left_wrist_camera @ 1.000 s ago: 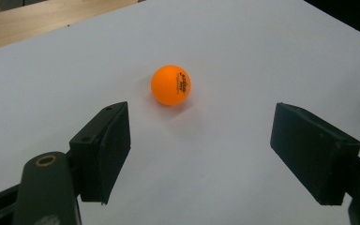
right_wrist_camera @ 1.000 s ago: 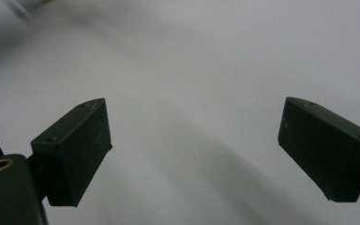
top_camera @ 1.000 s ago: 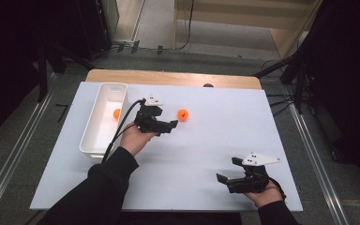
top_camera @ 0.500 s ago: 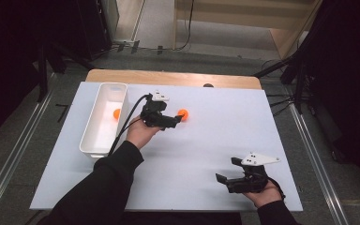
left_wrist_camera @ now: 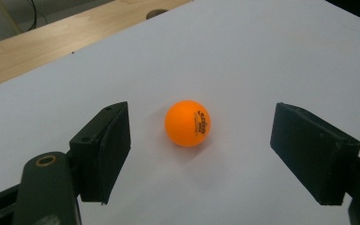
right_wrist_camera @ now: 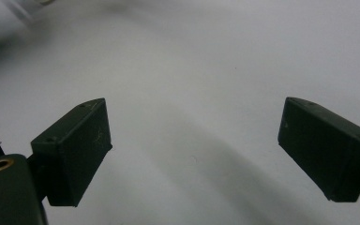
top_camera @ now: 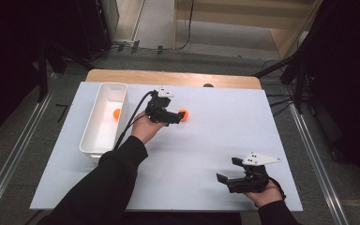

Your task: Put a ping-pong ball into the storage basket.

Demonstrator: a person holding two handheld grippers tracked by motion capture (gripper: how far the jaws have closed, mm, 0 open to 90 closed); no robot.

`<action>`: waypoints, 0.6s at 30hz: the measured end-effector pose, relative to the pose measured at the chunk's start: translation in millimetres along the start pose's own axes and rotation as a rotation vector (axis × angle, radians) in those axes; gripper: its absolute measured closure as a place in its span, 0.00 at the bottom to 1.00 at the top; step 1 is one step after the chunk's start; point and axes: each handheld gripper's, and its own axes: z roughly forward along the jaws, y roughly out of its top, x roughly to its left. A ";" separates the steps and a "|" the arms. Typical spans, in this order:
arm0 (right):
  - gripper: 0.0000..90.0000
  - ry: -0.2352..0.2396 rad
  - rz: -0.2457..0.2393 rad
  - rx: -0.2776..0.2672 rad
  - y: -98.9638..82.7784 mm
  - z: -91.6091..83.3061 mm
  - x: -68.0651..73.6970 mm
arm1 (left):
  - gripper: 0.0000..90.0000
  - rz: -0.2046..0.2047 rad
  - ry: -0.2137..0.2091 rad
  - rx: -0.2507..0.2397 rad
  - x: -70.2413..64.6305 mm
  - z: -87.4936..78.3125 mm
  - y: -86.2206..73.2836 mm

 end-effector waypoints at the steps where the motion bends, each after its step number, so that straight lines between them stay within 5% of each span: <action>1: 0.09 0.000 0.000 0.000 0.0 0.0 0.0 | 0.23 -0.005 -0.005 0.000 0.0 1.6 0.5; 18: 0.09 0.008 -0.012 0.001 -0.1 0.1 1.2 | 0.23 -0.011 0.002 0.010 3.9 20.6 6.1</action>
